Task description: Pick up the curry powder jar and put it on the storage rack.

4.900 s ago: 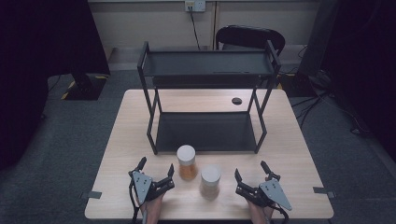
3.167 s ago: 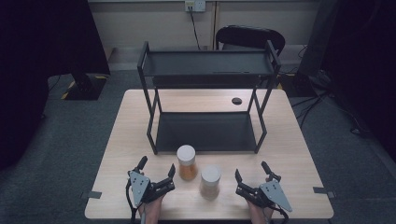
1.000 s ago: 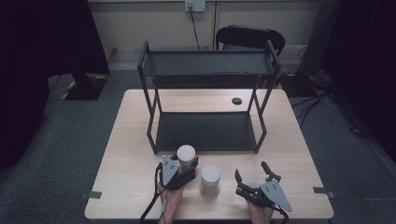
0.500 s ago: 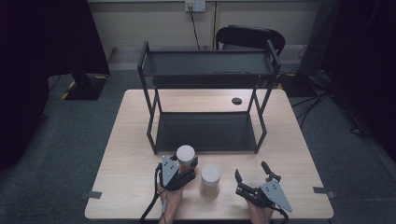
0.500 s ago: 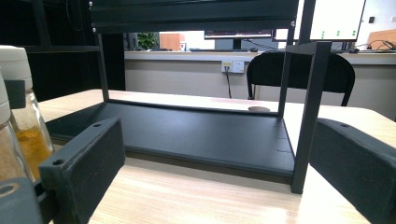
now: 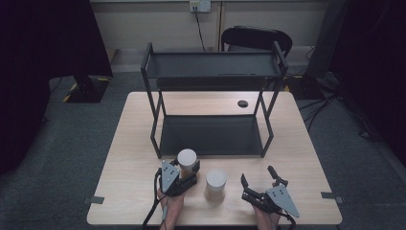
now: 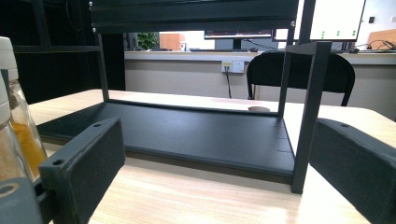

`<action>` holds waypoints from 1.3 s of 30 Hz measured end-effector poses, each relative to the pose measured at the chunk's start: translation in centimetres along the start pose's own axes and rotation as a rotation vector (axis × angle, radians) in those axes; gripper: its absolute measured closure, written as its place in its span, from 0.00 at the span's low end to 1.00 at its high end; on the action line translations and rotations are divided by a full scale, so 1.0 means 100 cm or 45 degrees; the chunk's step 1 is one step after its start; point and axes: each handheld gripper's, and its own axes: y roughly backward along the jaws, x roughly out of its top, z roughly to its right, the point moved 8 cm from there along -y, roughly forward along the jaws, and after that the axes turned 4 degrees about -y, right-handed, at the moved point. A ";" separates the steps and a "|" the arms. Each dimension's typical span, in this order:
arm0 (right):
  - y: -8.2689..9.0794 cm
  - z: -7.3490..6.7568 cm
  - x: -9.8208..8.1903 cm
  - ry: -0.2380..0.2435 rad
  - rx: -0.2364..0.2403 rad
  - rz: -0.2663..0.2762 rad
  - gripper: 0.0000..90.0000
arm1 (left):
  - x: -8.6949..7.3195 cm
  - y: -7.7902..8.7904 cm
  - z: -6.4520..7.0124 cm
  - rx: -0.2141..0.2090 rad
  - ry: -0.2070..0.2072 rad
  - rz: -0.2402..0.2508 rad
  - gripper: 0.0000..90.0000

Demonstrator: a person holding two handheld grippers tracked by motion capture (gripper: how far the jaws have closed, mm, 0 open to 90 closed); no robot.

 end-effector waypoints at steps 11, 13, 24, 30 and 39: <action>0.000 0.000 0.000 -0.001 0.000 0.000 0.03 | 0.004 0.004 -0.005 0.008 -0.007 0.010 0.38; 0.000 0.000 0.000 -0.001 0.000 0.000 0.03 | 0.006 0.005 -0.006 0.009 -0.012 0.013 0.38; 0.000 0.000 0.000 0.000 0.000 0.000 0.03 | 0.013 0.009 -0.012 0.005 -0.019 0.031 0.38; 0.000 0.000 0.000 -0.001 0.000 0.000 0.03 | 0.018 0.010 -0.013 0.003 -0.029 0.047 0.38; 0.000 0.000 0.000 0.000 0.000 0.000 0.03 | 0.030 0.012 -0.015 -0.009 -0.045 0.057 0.38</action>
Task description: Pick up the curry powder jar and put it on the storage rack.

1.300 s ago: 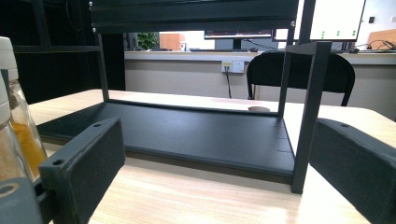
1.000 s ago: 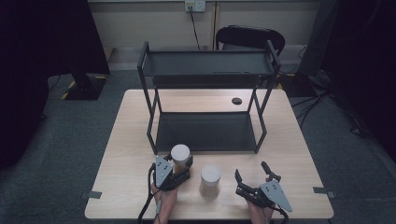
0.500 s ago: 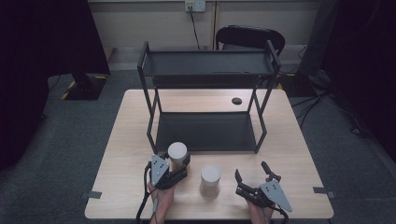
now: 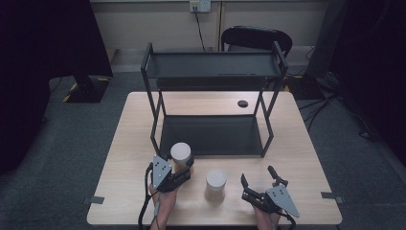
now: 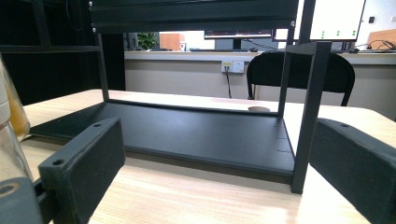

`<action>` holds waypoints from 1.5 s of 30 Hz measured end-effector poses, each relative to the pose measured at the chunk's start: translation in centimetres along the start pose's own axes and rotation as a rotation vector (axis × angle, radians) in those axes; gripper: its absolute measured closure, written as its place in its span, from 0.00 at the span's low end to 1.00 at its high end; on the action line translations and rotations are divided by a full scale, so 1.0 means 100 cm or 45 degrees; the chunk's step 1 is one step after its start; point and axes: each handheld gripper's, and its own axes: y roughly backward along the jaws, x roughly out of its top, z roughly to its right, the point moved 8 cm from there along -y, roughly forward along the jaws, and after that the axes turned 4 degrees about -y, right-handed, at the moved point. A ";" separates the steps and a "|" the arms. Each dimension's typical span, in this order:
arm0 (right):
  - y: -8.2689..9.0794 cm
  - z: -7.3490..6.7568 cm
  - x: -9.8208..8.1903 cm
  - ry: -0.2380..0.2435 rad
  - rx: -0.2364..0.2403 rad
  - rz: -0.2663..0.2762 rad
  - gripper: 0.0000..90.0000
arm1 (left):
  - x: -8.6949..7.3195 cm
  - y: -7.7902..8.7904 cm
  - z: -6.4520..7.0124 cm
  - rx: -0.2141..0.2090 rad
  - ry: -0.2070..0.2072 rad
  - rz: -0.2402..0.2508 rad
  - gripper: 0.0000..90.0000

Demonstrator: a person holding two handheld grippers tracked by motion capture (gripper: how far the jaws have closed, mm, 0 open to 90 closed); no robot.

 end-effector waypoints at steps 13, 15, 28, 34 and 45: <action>0.000 0.000 0.000 0.000 0.000 0.000 0.03 | 0.023 -0.001 -0.005 -0.012 -0.008 0.040 0.38; 0.000 0.000 0.000 0.000 0.000 0.000 0.03 | 0.027 -0.001 -0.004 -0.020 -0.022 0.044 0.38; 0.000 0.000 0.000 0.000 0.000 0.000 0.03 | 0.061 -0.007 -0.007 -0.073 -0.068 0.067 0.38; 0.000 0.000 0.000 0.000 0.000 0.000 0.03 | 0.073 -0.008 -0.009 -0.091 -0.075 0.082 0.38; 0.000 0.000 0.000 0.000 0.000 0.000 0.03 | 0.092 -0.010 -0.014 -0.103 -0.093 0.095 0.38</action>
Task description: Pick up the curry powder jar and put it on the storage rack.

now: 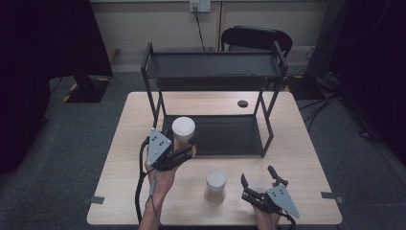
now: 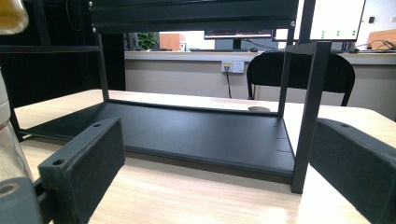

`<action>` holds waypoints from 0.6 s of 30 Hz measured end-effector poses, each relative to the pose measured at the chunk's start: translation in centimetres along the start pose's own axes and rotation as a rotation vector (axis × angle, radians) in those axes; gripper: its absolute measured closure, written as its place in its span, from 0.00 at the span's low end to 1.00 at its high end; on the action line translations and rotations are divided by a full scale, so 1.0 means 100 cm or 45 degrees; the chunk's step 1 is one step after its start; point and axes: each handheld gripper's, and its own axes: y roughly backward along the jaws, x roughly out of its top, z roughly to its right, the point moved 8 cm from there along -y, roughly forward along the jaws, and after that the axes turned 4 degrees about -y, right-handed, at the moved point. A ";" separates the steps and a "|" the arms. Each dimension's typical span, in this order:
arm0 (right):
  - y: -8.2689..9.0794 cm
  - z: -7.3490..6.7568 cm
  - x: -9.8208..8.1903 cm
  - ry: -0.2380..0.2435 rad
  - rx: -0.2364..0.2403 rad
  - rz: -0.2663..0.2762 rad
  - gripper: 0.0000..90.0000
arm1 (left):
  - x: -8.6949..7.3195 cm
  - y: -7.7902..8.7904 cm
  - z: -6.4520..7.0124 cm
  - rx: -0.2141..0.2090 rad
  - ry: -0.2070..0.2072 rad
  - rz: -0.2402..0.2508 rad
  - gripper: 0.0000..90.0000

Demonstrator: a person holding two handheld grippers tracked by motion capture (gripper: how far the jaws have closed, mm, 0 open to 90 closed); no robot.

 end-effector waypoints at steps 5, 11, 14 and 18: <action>0.000 0.000 0.000 0.000 0.000 0.000 0.03 | 0.006 0.000 -0.005 -0.005 0.000 0.011 0.38; 0.000 0.000 0.000 0.000 0.000 0.000 0.03 | 0.020 -0.001 -0.013 -0.016 -0.006 0.026 0.38; 0.000 0.000 0.000 0.000 0.000 0.000 0.03 | 0.027 -0.002 -0.017 -0.016 -0.006 0.032 0.38; 0.000 0.000 0.000 0.000 -0.001 0.000 0.03 | 0.034 -0.003 -0.021 -0.012 -0.010 0.032 0.38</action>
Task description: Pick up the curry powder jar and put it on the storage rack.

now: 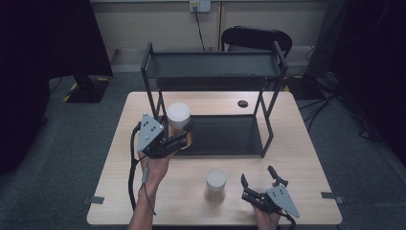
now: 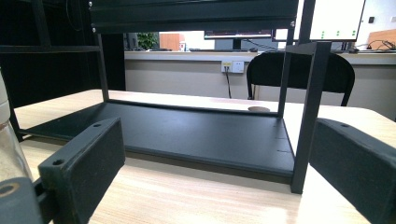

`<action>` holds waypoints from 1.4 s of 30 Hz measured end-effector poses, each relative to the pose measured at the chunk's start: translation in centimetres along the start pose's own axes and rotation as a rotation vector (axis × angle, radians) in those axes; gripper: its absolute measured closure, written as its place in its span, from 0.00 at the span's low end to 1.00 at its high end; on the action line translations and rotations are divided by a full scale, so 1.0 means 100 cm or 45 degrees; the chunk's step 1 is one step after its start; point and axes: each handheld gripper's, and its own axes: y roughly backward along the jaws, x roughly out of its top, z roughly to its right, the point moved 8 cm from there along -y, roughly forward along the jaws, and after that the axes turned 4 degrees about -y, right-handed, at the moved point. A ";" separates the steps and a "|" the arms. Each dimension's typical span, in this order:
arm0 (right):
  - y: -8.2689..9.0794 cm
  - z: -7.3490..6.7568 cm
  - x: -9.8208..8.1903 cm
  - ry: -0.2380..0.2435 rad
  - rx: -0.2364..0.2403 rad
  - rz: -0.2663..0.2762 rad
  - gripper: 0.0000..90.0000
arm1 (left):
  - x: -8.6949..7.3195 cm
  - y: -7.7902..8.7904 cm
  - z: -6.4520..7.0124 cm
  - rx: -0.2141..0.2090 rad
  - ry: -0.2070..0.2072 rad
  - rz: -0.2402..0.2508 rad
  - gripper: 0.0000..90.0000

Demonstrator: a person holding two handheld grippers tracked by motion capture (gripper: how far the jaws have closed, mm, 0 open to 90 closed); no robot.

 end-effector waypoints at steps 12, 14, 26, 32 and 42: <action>0.000 0.000 0.000 0.000 0.000 0.000 0.03 | 0.021 -0.008 -0.010 -0.015 -0.004 0.041 0.38; 0.000 0.000 0.000 0.000 0.000 0.000 0.03 | 0.026 -0.010 -0.011 -0.023 -0.006 0.046 0.38; 0.000 0.000 0.000 0.000 0.001 -0.001 0.03 | 0.057 -0.025 -0.019 -0.036 -0.023 0.080 0.38; 0.000 0.000 0.000 0.000 0.004 -0.001 0.03 | 0.074 -0.035 -0.023 -0.037 -0.031 0.092 0.38; 0.000 0.001 0.000 0.000 0.009 -0.001 0.03 | 0.095 -0.053 -0.023 -0.013 -0.025 0.115 0.38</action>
